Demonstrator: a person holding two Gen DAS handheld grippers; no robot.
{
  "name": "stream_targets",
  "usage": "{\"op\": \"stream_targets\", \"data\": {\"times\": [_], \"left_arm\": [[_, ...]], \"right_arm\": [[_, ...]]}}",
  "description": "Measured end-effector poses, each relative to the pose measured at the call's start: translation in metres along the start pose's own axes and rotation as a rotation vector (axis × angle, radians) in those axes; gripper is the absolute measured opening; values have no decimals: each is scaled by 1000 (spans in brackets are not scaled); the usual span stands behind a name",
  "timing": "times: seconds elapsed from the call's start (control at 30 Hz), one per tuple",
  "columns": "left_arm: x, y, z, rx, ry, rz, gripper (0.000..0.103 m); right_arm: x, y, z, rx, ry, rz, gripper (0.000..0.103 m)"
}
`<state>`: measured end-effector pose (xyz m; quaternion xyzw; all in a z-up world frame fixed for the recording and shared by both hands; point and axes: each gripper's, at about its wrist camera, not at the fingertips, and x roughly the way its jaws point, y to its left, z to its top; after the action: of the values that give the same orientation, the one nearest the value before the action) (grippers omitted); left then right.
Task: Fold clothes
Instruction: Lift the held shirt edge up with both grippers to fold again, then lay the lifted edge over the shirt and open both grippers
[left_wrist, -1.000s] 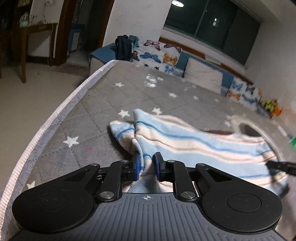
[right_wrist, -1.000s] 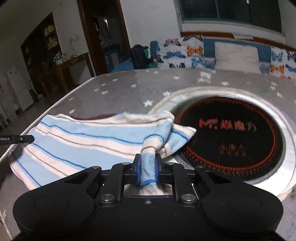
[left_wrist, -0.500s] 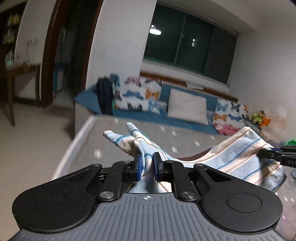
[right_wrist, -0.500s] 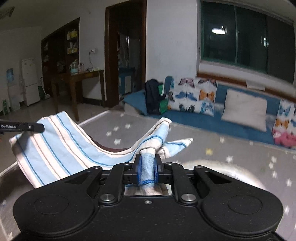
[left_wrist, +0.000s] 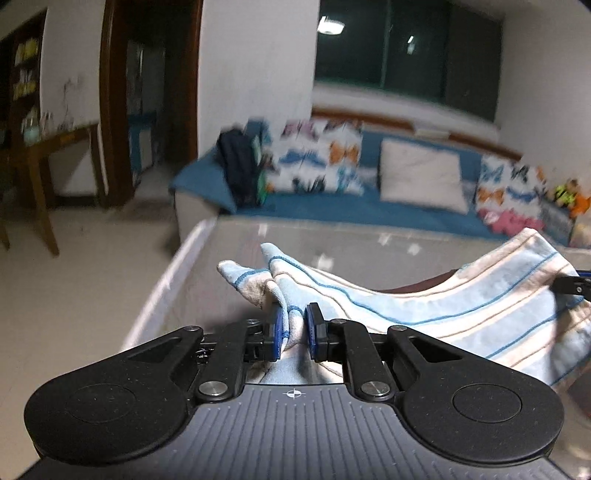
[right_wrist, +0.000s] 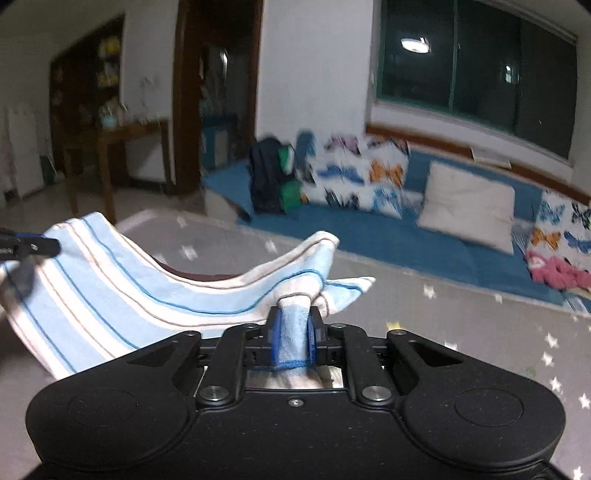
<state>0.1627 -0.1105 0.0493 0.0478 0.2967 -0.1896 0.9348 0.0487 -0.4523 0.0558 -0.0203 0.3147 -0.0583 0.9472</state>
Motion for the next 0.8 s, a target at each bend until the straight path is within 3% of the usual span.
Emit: {"op": "stream_targets", "data": {"times": [0.07,0.27,0.5,0.8], "left_arm": [[12,4,-6,6,26,28,19],[22,21,-18,-1,47,66,36],[7,19,-25,36,46,115,50],[-41,18,-52,21,47,162,66]], "right_arm": [[18,-3,2,-2,21,-18,17],[38,-2,-18,-12,80,-67,36],[25,-13,-29,-2,104,-103,44],[-35,-28,-80,45,76,-156,54]]}}
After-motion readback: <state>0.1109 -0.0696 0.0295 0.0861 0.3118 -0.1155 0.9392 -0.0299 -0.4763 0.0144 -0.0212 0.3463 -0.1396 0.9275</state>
